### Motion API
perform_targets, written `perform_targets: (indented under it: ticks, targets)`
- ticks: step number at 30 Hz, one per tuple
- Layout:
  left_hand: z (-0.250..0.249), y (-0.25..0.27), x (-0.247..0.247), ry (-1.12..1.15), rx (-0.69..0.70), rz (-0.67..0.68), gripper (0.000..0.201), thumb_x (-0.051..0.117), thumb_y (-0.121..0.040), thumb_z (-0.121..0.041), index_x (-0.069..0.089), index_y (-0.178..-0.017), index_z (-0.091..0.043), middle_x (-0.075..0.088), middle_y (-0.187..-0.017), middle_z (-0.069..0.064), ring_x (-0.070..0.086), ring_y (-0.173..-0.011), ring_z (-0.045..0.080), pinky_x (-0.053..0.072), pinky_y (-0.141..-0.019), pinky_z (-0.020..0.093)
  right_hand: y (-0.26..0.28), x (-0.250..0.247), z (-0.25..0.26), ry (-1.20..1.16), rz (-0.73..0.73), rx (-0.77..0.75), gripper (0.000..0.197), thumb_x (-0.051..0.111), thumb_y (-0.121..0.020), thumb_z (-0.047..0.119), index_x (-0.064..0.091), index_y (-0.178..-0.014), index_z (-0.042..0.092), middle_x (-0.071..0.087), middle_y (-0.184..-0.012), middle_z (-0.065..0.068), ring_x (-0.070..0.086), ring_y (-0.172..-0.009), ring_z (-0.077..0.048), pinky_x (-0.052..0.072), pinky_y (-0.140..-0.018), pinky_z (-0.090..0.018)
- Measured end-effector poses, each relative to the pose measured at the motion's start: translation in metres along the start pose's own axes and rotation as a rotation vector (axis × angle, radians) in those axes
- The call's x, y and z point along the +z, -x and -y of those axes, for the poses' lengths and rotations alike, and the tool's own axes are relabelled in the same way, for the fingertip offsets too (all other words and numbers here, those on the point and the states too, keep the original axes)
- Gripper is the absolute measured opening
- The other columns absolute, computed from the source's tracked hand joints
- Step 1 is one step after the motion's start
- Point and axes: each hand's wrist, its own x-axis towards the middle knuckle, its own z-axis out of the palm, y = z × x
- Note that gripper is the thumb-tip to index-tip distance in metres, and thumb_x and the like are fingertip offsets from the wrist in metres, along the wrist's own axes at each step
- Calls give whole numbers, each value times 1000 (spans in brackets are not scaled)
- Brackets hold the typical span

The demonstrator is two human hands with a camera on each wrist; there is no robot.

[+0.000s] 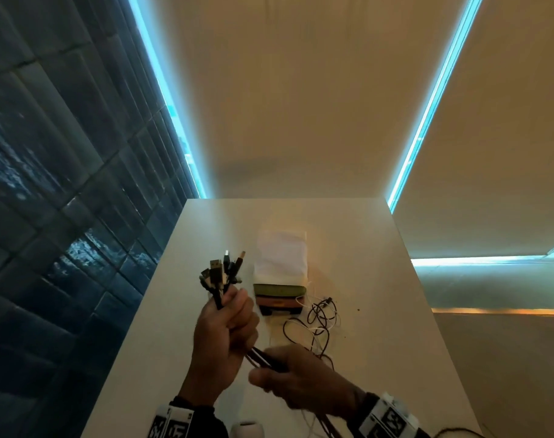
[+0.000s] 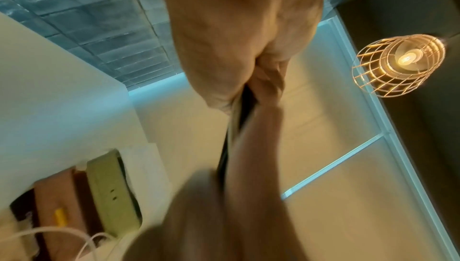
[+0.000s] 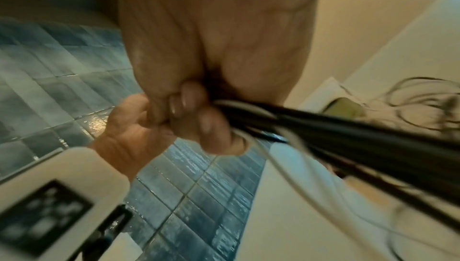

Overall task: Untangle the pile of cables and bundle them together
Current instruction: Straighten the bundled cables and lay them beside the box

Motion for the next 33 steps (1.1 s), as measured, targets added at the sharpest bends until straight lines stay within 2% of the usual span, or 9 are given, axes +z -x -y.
perform_targets:
  ticks: [6,15,20,23,26,27,29,31,33]
  targets:
    - [-17,-4,-14,-24,54,-119,29,50,-85,-10,34,-65,-23,25,-50,-7,19,-36,4,15,-35,16,59,-26,-33,-221,68,166,32,55,-94,46,57,-69,27,45,-58,9,36,-45,-8,28,-41,-21]
    - [-26,-13,-28,-37,99,-142,35,45,-90,-7,31,-63,-24,25,-47,-9,18,-34,3,13,-35,16,148,-85,-91,-46,-57,466,50,77,-76,52,45,-52,22,38,-44,10,32,-40,-5,21,-46,-22]
    - [-10,-10,-24,18,75,-141,34,45,-87,-6,29,-63,-24,24,-46,-9,18,-33,3,13,-35,17,175,-109,-100,80,-98,665,49,72,-69,66,57,-64,20,48,-52,7,41,-44,-7,31,-48,-22]
    - [1,-9,-12,53,51,-122,35,47,-82,-8,25,-59,-23,22,-44,-9,14,-34,4,11,-36,18,175,-127,-99,390,-29,719,57,64,-61,82,63,-70,26,58,-60,13,53,-58,-2,44,-62,-23]
    - [9,-7,-2,57,-2,-54,39,53,-82,-8,28,-56,-23,21,-44,-8,6,-40,10,10,-39,21,151,-122,-71,718,-16,563,83,48,-45,99,64,-101,39,55,-99,27,54,-98,5,42,-92,-22]
    - [13,-6,2,49,-25,-20,39,58,-79,-8,30,-56,-23,21,-45,-8,6,-40,10,11,-39,21,135,-113,-59,698,-107,446,93,47,-47,98,59,-118,39,52,-115,27,49,-112,6,37,-101,-18]
    - [22,-3,14,35,-76,43,34,66,-76,-13,39,-57,-22,21,-46,-8,9,-39,9,11,-38,21,93,-84,-25,525,-208,159,86,52,-64,87,50,-134,38,47,-137,24,40,-126,8,32,-110,-21]
    - [29,-1,24,26,-106,88,28,64,-79,-17,43,-60,-20,20,-47,-7,10,-38,9,12,-38,21,52,-50,-2,349,-103,-36,62,50,-84,70,48,-136,36,49,-141,16,44,-127,3,38,-108,-25]
    - [30,-1,28,-37,-83,105,28,60,-83,-20,43,-60,-19,21,-48,-5,12,-38,10,13,-38,22,27,-22,2,203,23,-70,37,48,-96,51,58,-121,26,64,-119,3,61,-105,-6,48,-97,-31]
